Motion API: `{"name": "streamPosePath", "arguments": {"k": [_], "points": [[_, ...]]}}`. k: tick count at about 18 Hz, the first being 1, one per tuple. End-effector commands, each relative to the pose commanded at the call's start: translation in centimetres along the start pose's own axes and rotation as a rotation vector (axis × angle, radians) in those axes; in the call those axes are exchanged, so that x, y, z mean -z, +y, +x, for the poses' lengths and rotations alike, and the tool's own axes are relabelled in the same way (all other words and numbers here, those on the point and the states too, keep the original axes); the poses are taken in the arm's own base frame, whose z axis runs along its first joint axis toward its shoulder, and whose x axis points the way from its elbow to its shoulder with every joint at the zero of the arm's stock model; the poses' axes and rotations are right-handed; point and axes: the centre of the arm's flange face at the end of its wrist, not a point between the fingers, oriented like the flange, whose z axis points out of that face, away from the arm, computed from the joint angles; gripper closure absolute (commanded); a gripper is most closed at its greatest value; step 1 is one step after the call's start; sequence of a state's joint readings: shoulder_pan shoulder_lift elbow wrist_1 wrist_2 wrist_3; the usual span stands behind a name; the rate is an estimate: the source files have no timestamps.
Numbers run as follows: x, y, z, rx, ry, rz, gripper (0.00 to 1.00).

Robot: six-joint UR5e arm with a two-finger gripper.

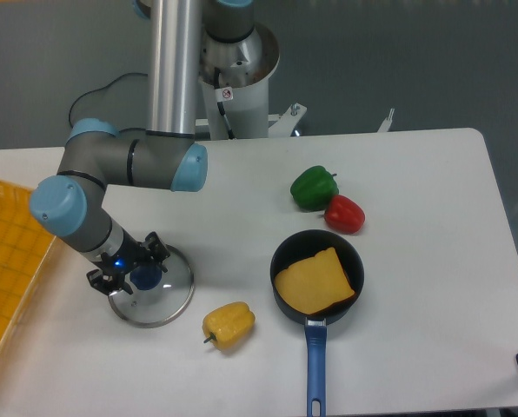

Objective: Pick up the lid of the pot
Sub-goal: 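Close the gripper on the blue knob and adjust the grip, then lift the glass lid up by its knob off the table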

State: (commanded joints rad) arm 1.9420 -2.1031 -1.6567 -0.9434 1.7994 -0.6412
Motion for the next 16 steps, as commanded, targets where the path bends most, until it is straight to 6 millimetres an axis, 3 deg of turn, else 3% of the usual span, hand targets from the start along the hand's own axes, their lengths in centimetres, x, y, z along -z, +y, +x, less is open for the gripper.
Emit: {"name": "streamPosePath", "arguments": {"k": [2,6,11,14,16], "points": [[0.1,-0.1,0.1,0.005,0.002,0.002,0.64],[0.7,-0.7,-0.3,0.007,0.017,0.002,0.66],[2.8,-1.5,-0.7,-0.062,0.044,0.024,0.7],[6.2,-2.1,-1.4,-0.159,0.054,0.049,0.7],[7.3,-2.2,-1.7,-0.219,0.034,0.032,0.7]]}}
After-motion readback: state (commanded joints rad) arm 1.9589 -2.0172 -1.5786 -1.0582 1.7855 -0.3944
